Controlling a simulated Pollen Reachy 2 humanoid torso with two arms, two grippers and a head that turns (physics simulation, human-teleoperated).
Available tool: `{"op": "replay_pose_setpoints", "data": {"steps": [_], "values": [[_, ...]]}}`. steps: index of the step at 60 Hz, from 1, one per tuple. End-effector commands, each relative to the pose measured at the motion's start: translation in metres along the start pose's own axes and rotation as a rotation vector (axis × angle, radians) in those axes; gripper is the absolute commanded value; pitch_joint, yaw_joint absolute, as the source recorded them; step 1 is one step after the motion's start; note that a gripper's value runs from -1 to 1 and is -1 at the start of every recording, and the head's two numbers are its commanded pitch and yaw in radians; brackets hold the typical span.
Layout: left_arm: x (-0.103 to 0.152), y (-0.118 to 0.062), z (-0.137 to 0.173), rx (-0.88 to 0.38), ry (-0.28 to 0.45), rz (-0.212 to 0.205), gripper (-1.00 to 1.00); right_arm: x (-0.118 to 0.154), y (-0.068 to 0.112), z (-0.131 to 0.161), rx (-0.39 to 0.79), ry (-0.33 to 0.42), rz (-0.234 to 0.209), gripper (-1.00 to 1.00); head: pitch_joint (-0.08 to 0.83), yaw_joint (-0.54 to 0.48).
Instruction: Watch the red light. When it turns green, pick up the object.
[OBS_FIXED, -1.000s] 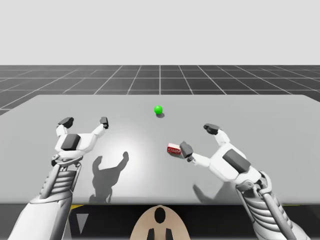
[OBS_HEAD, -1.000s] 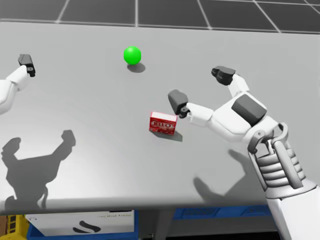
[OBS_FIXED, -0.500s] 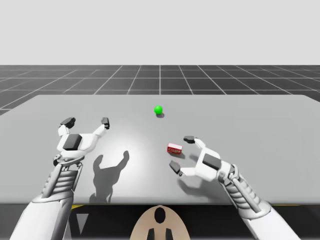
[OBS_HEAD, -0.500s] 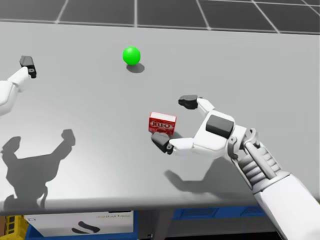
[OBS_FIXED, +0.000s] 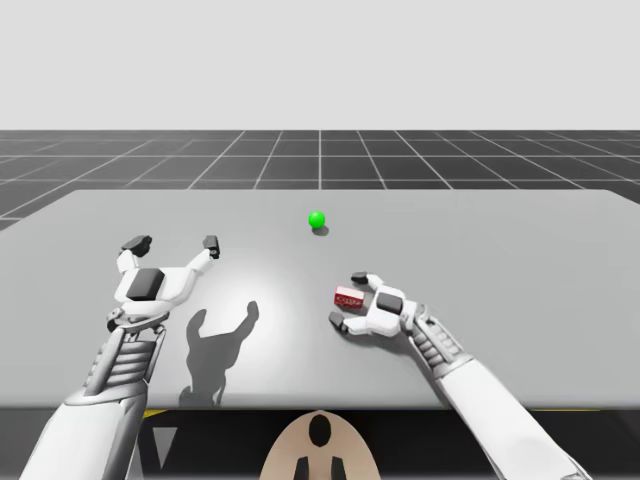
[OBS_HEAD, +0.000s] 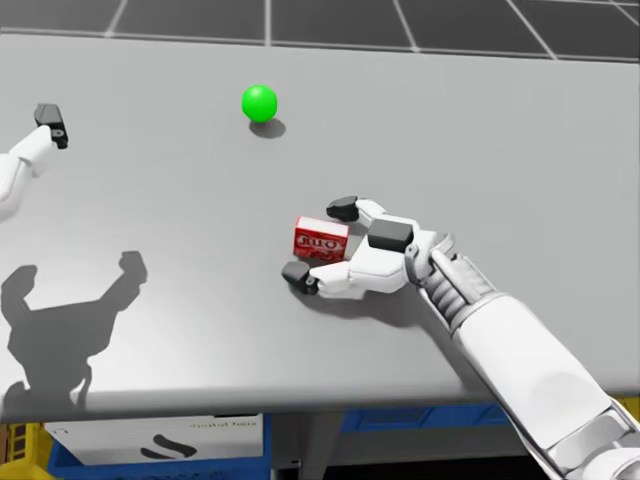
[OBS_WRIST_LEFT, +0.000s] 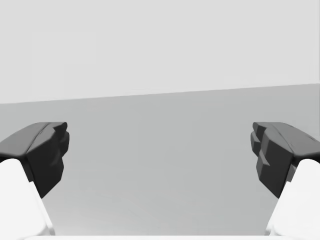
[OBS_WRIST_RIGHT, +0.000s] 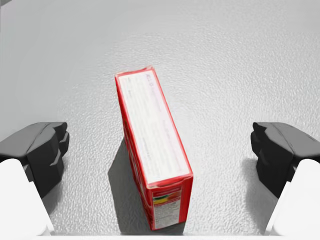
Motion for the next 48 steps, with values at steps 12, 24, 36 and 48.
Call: {"op": "replay_pose_setpoints", "data": {"steps": [12, 24, 36, 48], "values": [[0.000, 0.000, 0.000, 0.001, 0.003, 0.002, -1.00, -0.002, -0.003, -0.003, -0.019, 0.000, 0.021, 1.00, 0.686, -0.12], [-0.001, -0.001, -0.001, 0.002, 0.004, 0.001, -1.00, 0.000, -0.003, 0.004, -0.014, -0.006, 0.022, 1.00, 0.586, -0.13], [-0.003, -0.003, -0.001, 0.001, 0.009, -0.008, -1.00, 0.000, -0.002, 0.003, -0.001, -0.015, 0.036, 0.97, 0.340, -0.17], [-0.004, -0.004, 0.000, -0.004, 0.012, -0.006, -1.00, 0.026, 0.002, 0.012, -0.028, -0.096, 0.068, 1.00, 0.265, -0.16]]}}
